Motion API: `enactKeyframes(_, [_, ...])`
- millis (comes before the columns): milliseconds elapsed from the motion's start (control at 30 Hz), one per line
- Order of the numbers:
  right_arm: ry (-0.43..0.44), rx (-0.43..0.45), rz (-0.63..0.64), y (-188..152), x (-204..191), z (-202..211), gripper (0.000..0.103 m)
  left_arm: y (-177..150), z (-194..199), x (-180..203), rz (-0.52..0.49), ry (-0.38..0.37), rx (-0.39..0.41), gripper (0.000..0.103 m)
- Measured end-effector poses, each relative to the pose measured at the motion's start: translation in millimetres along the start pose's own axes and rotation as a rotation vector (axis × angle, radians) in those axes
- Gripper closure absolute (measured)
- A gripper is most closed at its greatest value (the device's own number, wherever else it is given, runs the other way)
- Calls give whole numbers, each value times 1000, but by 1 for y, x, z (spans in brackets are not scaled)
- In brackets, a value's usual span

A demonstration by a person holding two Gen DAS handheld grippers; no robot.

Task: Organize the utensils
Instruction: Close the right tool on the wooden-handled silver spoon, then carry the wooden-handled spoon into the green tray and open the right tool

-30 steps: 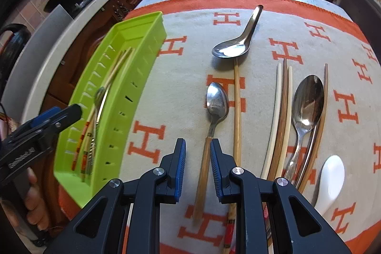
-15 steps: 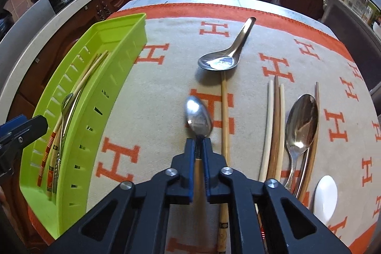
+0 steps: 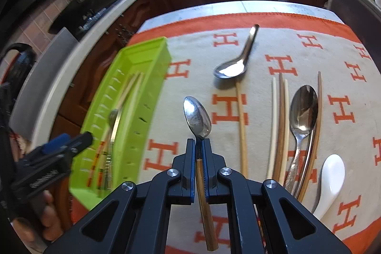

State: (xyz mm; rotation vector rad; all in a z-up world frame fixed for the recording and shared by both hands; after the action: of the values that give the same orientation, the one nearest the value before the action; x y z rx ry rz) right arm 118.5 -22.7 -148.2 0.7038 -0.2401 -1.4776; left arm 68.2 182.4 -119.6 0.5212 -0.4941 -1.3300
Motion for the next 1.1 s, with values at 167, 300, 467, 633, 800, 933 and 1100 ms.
enactKeyframes(167, [105,-7,-35,14,-21,25,98,1,9,-5,-1,13,21,23])
enactKeyframes(300, [187,-36,-51,29,-48,32,98,2,14,-13,5,40,29,18])
enactKeyframes(467, [225,-40,-46,47,-86,24,98,5,20,-31,36,88,49,17])
enactKeyframes(633, [191,-61,-43,53,-108,-7,98,5,21,-50,71,124,55,17])
enactKeyframes(800, [167,-129,-60,47,-115,-44,97,3,20,-60,93,141,47,17])
enactKeyframes(933, [158,-127,-18,39,-117,-43,97,3,22,-59,90,139,53,17])
enactKeyframes(1100, [129,-72,76,27,-105,-13,89,3,32,-45,61,101,69,17])
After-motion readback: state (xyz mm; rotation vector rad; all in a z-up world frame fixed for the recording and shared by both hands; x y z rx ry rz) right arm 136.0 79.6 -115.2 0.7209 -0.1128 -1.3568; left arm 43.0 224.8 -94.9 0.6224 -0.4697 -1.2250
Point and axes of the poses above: each gripper's, at about its wrist camera, not at the fingertips, and z roughly against the way its jaws point, x to its right, y to its top, the point moved 1 cm from there along -z, roughly the way its jaws point, and after that the axes turned 8 degrees about x, right-handed, at the moved point
